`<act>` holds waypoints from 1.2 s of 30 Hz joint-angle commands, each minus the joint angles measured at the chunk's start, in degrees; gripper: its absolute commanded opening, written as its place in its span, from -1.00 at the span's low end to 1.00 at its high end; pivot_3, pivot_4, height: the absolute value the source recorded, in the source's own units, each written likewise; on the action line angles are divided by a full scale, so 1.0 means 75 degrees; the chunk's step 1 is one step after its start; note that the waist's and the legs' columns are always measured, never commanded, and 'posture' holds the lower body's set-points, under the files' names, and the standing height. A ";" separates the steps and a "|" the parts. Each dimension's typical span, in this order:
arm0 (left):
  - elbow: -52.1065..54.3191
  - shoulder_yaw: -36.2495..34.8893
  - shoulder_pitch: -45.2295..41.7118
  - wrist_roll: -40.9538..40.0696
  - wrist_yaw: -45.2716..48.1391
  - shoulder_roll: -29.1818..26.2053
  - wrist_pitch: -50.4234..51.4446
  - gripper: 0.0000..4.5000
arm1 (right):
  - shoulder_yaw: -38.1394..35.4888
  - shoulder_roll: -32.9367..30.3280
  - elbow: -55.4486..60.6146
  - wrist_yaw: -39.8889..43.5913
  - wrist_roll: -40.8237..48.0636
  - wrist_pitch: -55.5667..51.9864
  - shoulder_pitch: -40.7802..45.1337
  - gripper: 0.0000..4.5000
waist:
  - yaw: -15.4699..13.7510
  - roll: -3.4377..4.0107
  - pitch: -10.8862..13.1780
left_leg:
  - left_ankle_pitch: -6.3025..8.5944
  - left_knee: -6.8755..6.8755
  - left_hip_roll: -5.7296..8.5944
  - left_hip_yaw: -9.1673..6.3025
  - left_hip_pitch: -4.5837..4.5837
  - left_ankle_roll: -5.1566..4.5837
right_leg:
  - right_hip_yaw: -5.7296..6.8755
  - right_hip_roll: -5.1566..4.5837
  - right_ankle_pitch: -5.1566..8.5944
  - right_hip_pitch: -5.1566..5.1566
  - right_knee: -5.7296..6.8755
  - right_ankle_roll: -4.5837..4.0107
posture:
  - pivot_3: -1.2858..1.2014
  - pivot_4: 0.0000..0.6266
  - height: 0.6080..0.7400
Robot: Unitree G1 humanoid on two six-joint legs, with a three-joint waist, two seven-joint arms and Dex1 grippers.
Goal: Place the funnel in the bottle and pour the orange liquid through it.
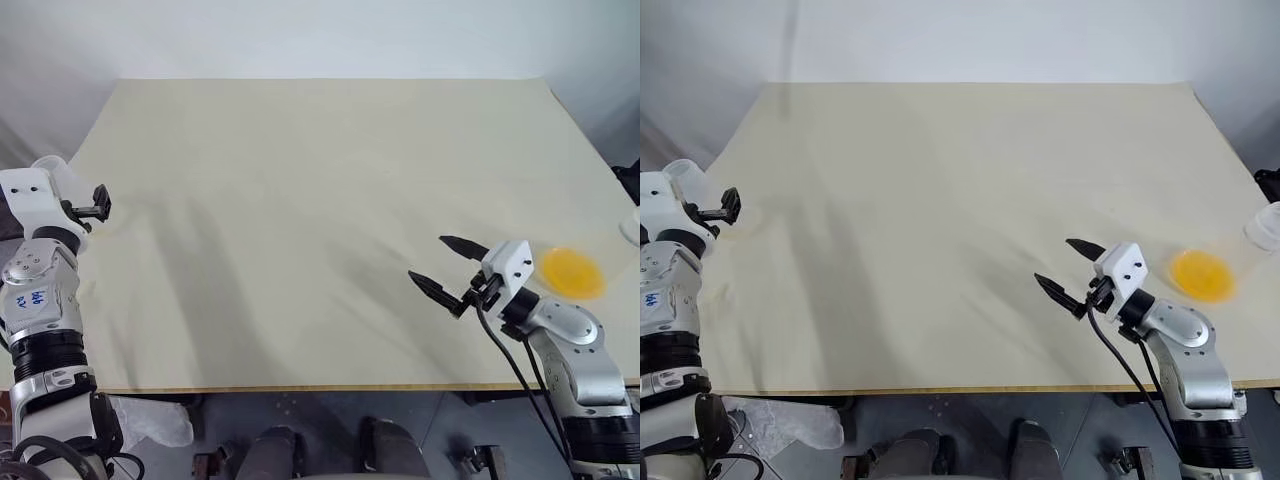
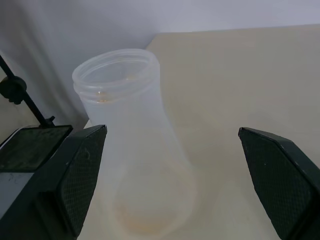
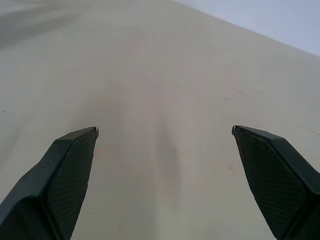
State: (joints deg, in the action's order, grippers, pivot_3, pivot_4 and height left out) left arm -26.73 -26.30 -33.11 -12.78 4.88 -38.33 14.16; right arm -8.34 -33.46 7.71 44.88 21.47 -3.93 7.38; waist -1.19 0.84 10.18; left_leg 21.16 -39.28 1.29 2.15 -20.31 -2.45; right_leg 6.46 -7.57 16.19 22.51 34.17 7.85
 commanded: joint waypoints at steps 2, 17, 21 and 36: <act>0.0190 -0.0155 -0.0003 0.0142 -0.0312 -0.0123 -0.0228 1.00 | -0.0229 -0.0002 0.0325 -0.0155 0.0036 0.0052 -0.0055 0.99 | -0.0005 -0.0002 -0.0001 | 0.0000 0.0000 0.0000 0.0000 0.0000 0.0000 | 0.0000 0.0000 0.0000 0.0000 0.0000 0.0000 | 0.03 -0.52 1.00; -0.2274 0.0194 -0.1445 0.0529 -0.0439 -0.0497 -0.1380 1.00 | -0.0140 -0.0013 0.0185 -0.0225 -0.0047 0.0016 0.0175 0.99 | -0.0016 -0.0042 -0.0010 | 0.0000 -0.0004 0.0004 -0.0001 0.0000 0.0000 | 0.0009 -0.0003 0.0000 -0.0001 0.0007 0.0000 | 0.03 -0.52 1.00; -0.3021 0.0374 -0.1908 0.0639 -0.0384 -0.0571 -0.1749 1.00 | -0.0149 -0.0011 0.0182 -0.0217 -0.0073 0.0020 0.0178 0.99 | -0.0012 -0.0043 -0.0009 | 0.0000 -0.0004 0.0004 0.0001 0.0000 0.0000 | 0.0014 -0.0004 0.0000 0.0000 0.0008 0.0001 | 0.03 -0.52 1.00; -0.4431 0.0592 -0.2666 0.0703 -0.0339 -0.0699 -0.2292 0.03 | -0.0233 -0.0007 0.0183 -0.0330 -0.0117 0.0048 0.0168 1.00 | -0.0003 -0.0047 -0.0009 | 0.0000 -0.0005 0.0005 0.0001 0.0000 -0.0001 | 0.0030 -0.0009 0.0000 0.0005 0.0025 0.0000 | 0.03 -0.52 1.00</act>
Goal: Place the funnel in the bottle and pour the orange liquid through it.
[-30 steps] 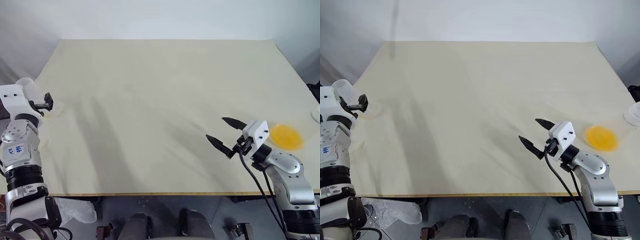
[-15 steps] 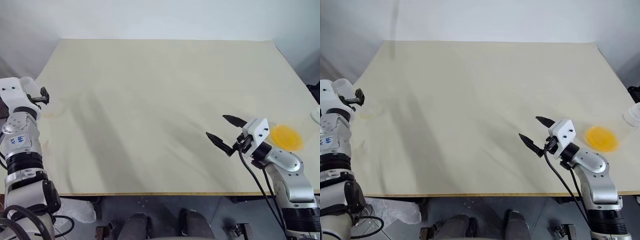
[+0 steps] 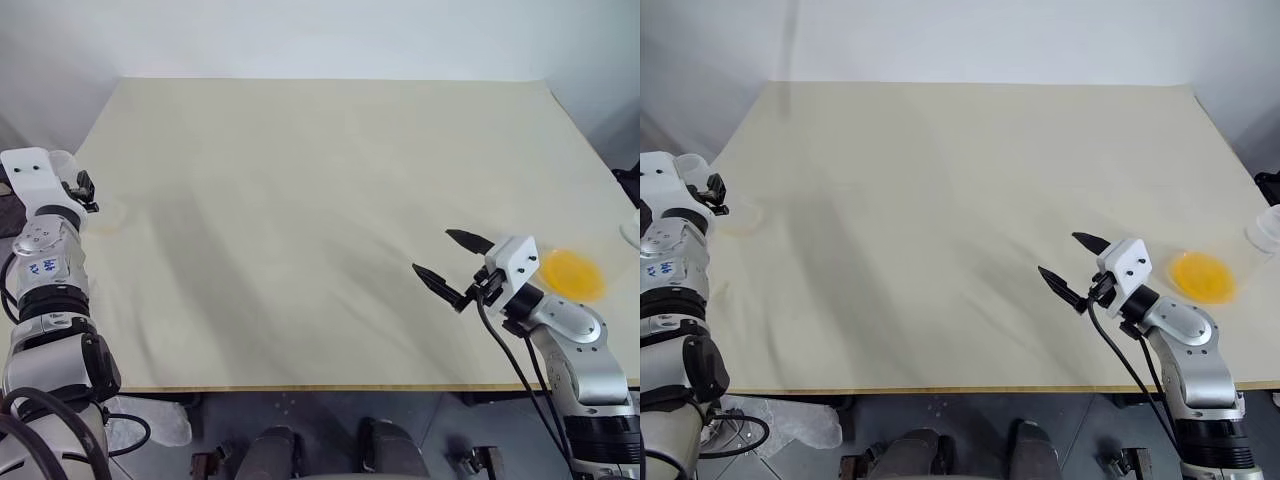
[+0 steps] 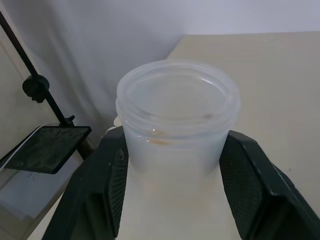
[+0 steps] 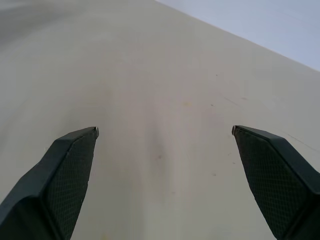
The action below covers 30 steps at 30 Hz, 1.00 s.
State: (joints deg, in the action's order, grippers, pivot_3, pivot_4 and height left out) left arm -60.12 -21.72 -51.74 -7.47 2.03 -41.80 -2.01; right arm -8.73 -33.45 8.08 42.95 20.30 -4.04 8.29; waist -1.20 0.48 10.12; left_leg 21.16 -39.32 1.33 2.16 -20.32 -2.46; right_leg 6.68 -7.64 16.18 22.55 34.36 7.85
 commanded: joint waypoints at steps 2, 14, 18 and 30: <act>0.0118 -0.0016 -0.0166 -0.0046 0.0177 -0.0238 -0.0146 0.03 | -0.0196 -0.0014 0.0149 -0.0076 0.0034 0.0068 0.0030 1.00 | -0.0003 0.0000 0.0000 | 0.0000 -0.0001 0.0001 0.0000 0.0000 0.0000 | 0.0000 -0.0001 0.0000 0.0000 0.0001 0.0000 | 0.03 -0.52 1.00; 0.3869 0.0821 0.0332 -0.1571 0.4069 0.1128 0.0840 0.03 | -0.0626 -0.0290 0.0283 0.0023 0.0182 0.0000 -0.0038 1.00 | -0.0024 -0.0015 0.0008 | 0.0001 -0.0042 0.0002 -0.0013 -0.0018 0.0000 | 0.0003 -0.0007 0.0000 -0.0002 0.0020 0.0000 | 0.03 -0.52 1.00; 0.5139 0.1553 0.0600 -0.1873 0.4960 0.1672 0.1727 0.03 | -0.0808 -0.0406 0.0592 0.0045 0.0313 -0.0141 -0.0284 1.00 | -0.0008 -0.0016 0.0009 | 0.0001 -0.0050 -0.0001 -0.0012 -0.0025 0.0001 | 0.0004 -0.0002 0.0000 0.0000 0.0019 0.0000 | 0.03 -0.52 1.00; 0.5707 0.2441 0.0358 -0.2065 0.6028 0.2664 0.2380 0.03 | -0.1510 -0.0302 0.1784 -0.0474 0.0344 -0.0455 -0.1509 1.00 | -0.0048 -0.0016 0.0009 | 0.0003 -0.0055 -0.0003 -0.0004 -0.0027 0.0001 | -0.0004 0.0001 0.0000 0.0001 0.0013 0.0000 | 0.03 -0.52 1.00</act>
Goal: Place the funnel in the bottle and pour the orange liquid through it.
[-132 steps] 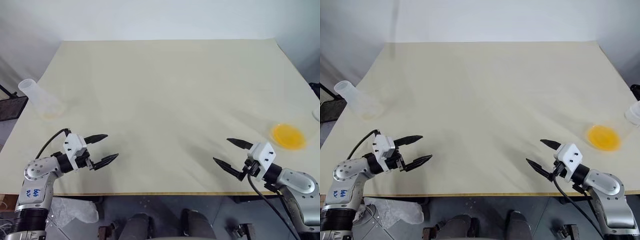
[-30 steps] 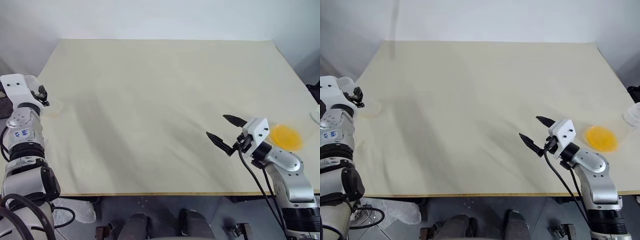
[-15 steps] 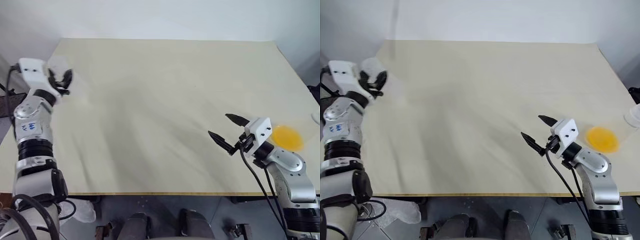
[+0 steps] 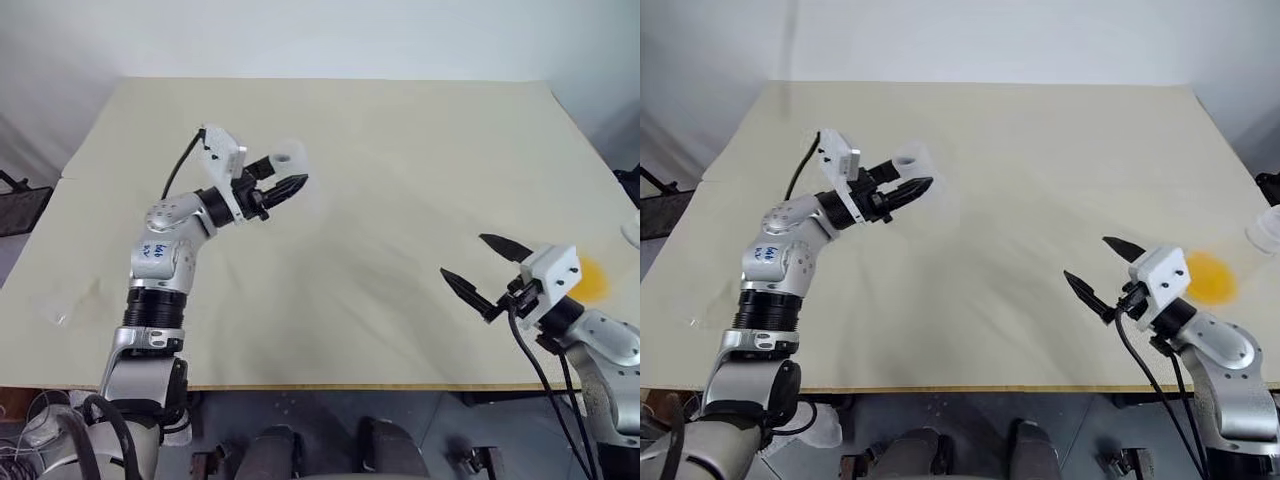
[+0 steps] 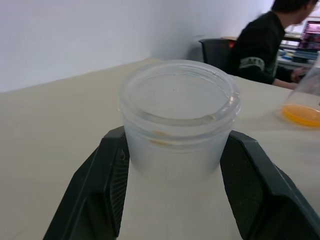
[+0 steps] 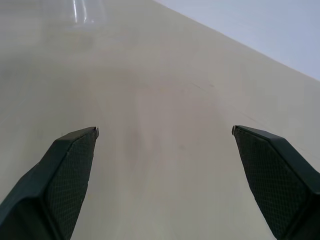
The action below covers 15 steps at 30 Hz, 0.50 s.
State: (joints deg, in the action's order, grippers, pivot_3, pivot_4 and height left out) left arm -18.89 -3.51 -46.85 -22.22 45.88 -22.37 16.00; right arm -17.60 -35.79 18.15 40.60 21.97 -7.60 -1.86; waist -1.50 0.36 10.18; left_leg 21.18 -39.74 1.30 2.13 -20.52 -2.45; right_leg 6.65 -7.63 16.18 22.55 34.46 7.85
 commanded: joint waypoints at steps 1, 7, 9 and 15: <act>0.0144 0.0046 -0.0332 -0.0084 0.0239 0.0107 -0.0029 0.03 | -0.0368 0.0033 0.0518 -0.0205 0.0124 0.0011 -0.0243 1.00 | -0.0012 0.0000 0.0000 | 0.0000 -0.0001 0.0001 -0.0001 -0.0001 0.0000 | 0.0000 -0.0001 0.0000 0.0000 0.0000 0.0000 | 0.03 -0.52 1.00; -0.0126 0.0077 -0.0489 0.0009 0.0414 0.0281 -0.0128 0.03 | -0.0530 0.0125 0.0867 -0.0434 0.0136 -0.0021 -0.0654 1.00 | 0.0000 0.0000 0.0000 | 0.0000 -0.0005 0.0001 -0.0001 -0.0004 0.0000 | 0.0000 0.0000 0.0000 -0.0001 -0.0003 0.0000 | 0.03 -0.52 1.00; -0.0141 0.0079 -0.0492 0.0015 0.0436 0.0303 -0.0125 0.03 | -0.0538 0.0127 0.0913 -0.0474 0.0143 -0.0025 -0.0709 1.00 | -0.0001 0.0000 0.0000 | 0.0000 -0.0003 0.0000 -0.0001 -0.0004 -0.0001 | 0.0000 0.0001 0.0000 0.0000 -0.0003 0.0000 | 0.03 -0.52 1.00; 0.0117 0.0277 -0.0314 -0.0143 0.0929 0.0383 -0.0005 0.03 | -0.0637 0.0032 0.1035 -0.0368 0.0303 -0.0109 -0.0838 1.00 | -0.0014 0.0000 0.0000 | 0.0000 -0.0005 0.0000 -0.0003 -0.0004 -0.0001 | 0.0000 0.0001 0.0000 -0.0001 -0.0003 0.0000 | 0.03 -0.52 1.00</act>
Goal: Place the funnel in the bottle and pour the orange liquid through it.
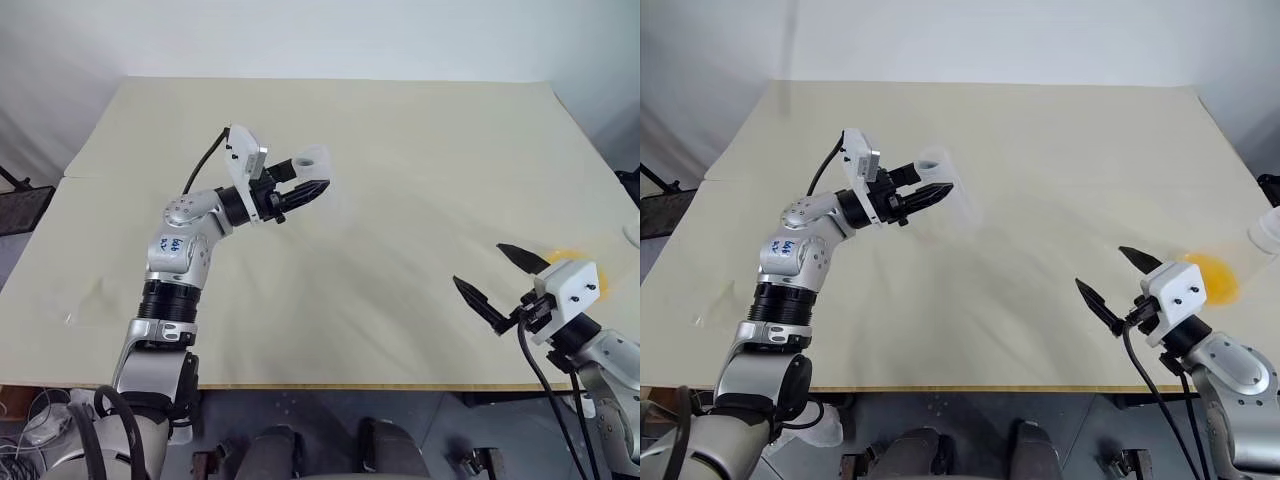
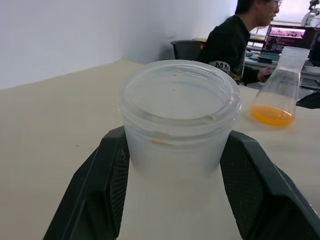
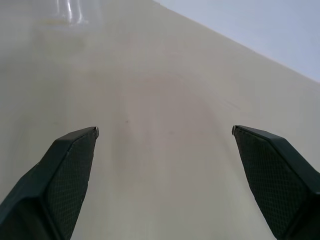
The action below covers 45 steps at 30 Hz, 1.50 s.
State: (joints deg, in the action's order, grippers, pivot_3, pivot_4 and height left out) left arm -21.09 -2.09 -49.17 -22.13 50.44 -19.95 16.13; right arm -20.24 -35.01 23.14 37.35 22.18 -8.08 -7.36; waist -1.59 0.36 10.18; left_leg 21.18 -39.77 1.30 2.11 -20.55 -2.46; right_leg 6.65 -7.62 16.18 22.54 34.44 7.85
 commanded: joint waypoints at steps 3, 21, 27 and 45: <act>0.0525 0.0228 0.0082 -0.0200 0.0677 0.0086 0.0015 0.03 | -0.0447 -0.0279 0.0392 0.0411 0.0451 -0.0091 -0.0289 1.00 | -0.0008 0.0000 0.0000 | 0.0000 0.0000 0.0000 0.0000 -0.0001 0.0000 | 0.0000 0.0000 0.0000 -0.0001 0.0000 0.0000 | 0.03 -0.52 1.00; -0.0213 0.1172 -0.0364 0.0249 0.2357 0.0462 -0.0553 0.03 | -0.1310 -0.1065 0.1261 0.1292 0.2672 -0.1179 -0.0079 1.00 | -0.0048 0.0000 0.0000 | 0.0010 -0.0019 -0.0002 -0.0002 -0.0010 -0.0017 | 0.0004 0.0000 0.0000 -0.0005 -0.0006 0.0000 | 0.03 -0.52 1.00; -0.0776 0.1321 -0.0755 0.0414 0.2651 0.0849 -0.1077 0.03 | -0.1600 -0.1248 0.1463 0.1505 0.3138 -0.1454 -0.0217 1.00 | -0.0188 -0.0002 0.0001 | 0.0015 -0.0030 0.0000 0.0004 -0.0017 -0.0026 | 0.0005 -0.0001 0.0000 -0.0004 -0.0010 0.0001 | 0.03 -0.52 1.00; -0.3004 0.1879 -0.1877 0.1520 0.3043 0.2345 -0.3310 0.03 | -0.2647 -0.1125 0.2162 0.1416 0.3710 -0.1711 -0.1143 1.00 | -0.0225 -0.0004 0.0002 | 0.0019 -0.0054 0.0003 0.0015 -0.0074 -0.0039 | 0.0046 0.0000 -0.0006 0.0001 -0.0050 0.0010 | 0.03 -0.52 1.00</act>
State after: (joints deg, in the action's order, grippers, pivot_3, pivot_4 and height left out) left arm -43.31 11.41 -61.38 -11.77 73.26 -3.34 -6.92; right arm -37.60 -44.12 37.09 48.08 49.05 -21.70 -15.28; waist -3.28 0.33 10.20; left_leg 21.33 -40.18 1.32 2.23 -21.10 -2.75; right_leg 6.99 -7.62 16.14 22.55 34.06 7.93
